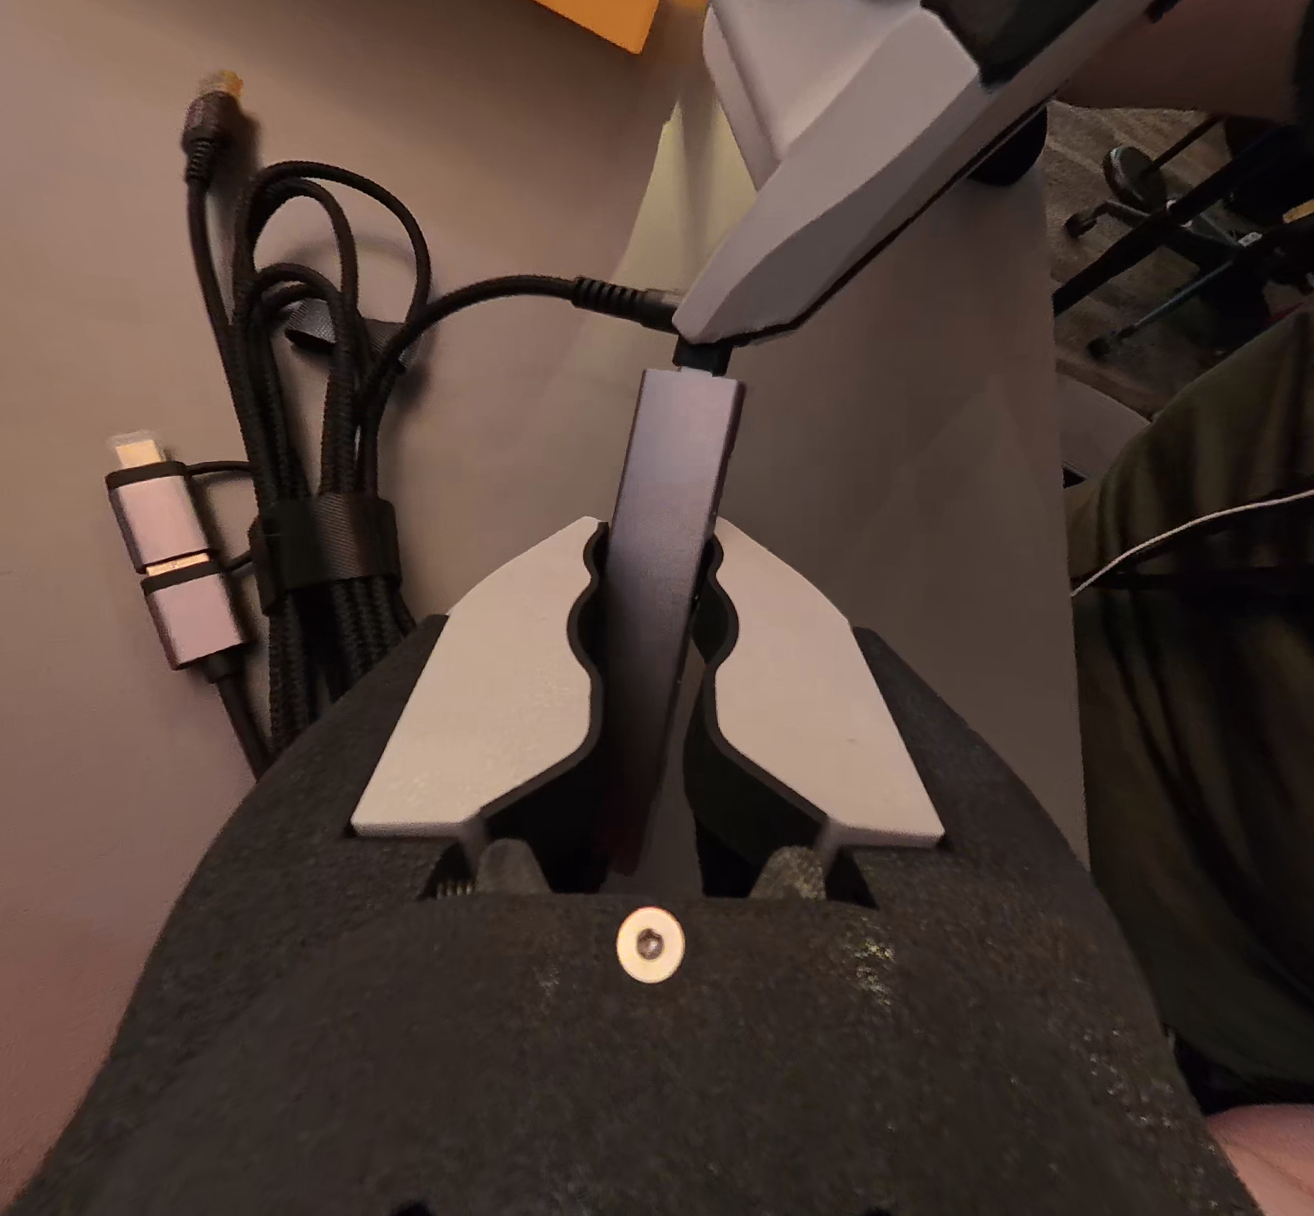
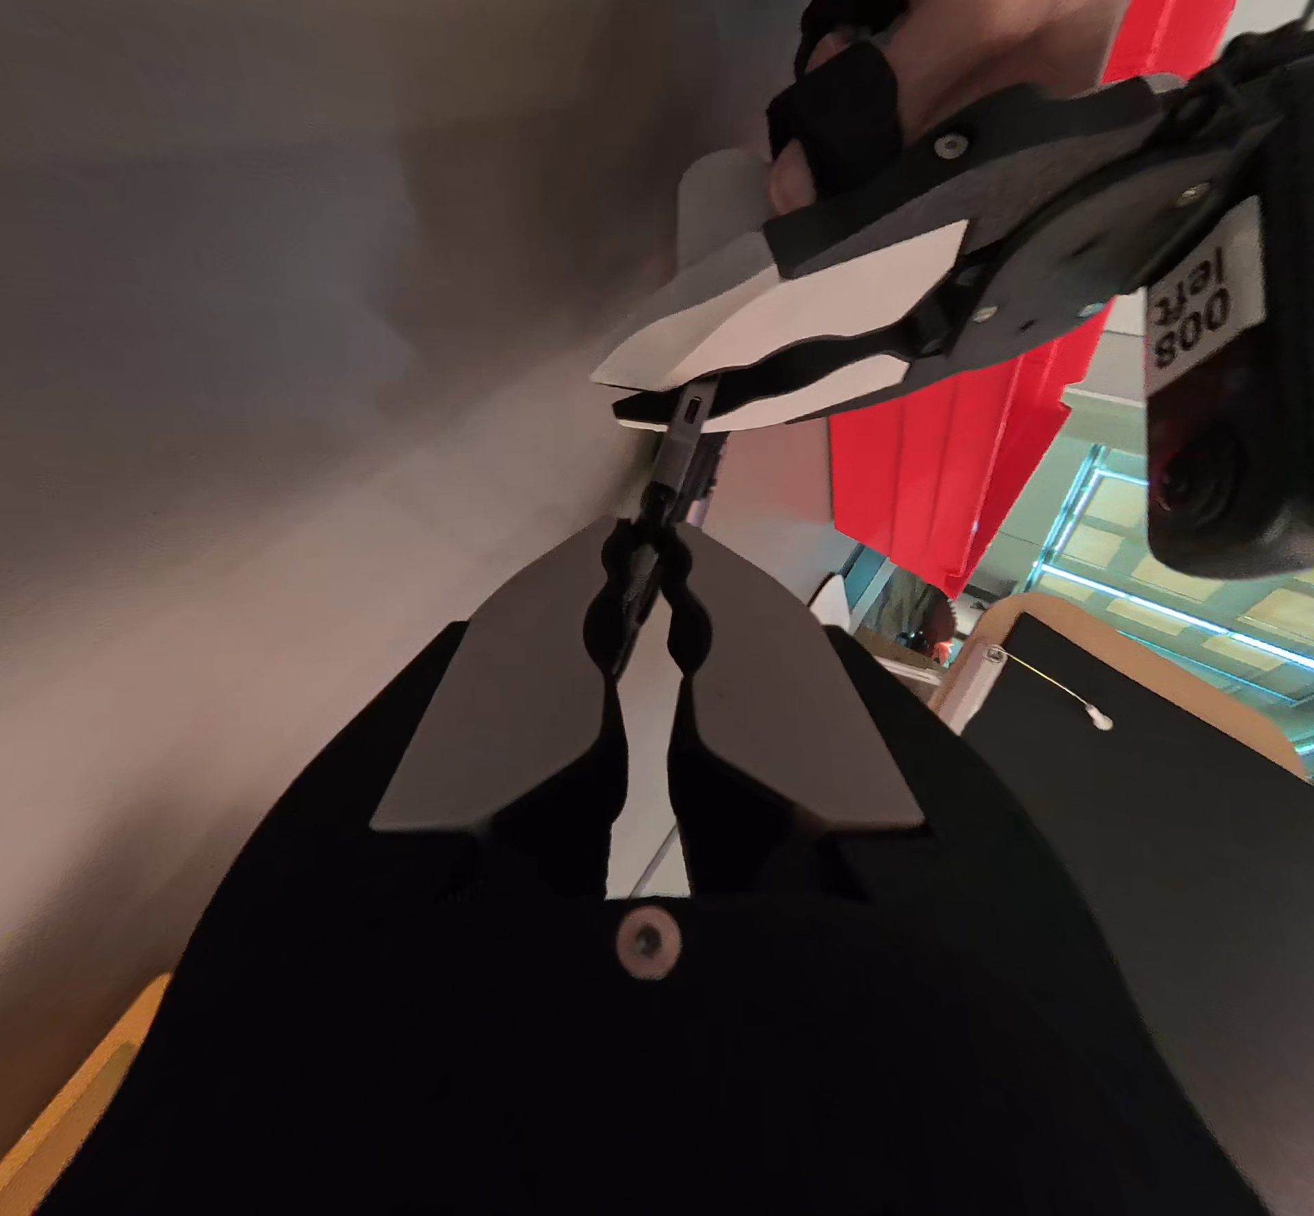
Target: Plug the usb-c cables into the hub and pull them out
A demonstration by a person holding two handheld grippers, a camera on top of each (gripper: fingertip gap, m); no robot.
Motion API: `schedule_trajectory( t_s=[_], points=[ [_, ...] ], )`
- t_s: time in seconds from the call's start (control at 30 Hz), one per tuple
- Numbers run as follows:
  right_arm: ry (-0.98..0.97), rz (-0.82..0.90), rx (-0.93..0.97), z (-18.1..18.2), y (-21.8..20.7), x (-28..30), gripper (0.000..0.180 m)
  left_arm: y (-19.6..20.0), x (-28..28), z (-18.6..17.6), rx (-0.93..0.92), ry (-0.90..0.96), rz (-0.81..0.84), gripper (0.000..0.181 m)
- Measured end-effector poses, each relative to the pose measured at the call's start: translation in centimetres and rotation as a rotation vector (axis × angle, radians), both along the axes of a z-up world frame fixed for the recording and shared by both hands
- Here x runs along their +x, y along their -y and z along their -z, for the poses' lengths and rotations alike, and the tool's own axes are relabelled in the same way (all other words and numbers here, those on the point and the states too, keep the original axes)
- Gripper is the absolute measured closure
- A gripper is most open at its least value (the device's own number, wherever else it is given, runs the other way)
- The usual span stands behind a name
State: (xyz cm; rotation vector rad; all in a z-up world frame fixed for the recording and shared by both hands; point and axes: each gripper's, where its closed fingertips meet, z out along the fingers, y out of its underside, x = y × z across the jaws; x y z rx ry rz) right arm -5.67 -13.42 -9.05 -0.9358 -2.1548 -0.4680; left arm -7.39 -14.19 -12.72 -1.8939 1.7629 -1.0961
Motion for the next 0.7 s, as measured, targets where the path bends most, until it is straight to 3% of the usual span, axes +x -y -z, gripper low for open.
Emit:
schedule_trajectory(
  t_s=[0.7],
  points=[
    [-0.163,-0.039,-0.051,-0.7,0.4,-0.8,0.172,0.9,0.3,0.2,0.026,0.018,0.077,0.162]
  ],
)
